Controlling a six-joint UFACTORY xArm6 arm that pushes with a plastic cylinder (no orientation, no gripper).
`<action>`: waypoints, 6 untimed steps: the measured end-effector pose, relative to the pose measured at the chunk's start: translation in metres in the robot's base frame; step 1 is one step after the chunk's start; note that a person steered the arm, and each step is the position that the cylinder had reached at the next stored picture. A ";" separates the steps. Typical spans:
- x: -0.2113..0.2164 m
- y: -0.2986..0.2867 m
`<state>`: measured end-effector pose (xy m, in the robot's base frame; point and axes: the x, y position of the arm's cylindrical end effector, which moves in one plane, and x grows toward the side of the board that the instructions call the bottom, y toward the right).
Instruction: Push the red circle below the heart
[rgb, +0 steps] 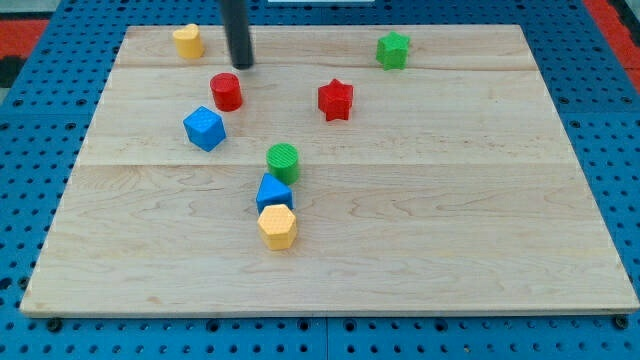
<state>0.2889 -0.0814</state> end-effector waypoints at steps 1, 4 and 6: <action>0.041 0.026; 0.074 -0.093; 0.016 -0.137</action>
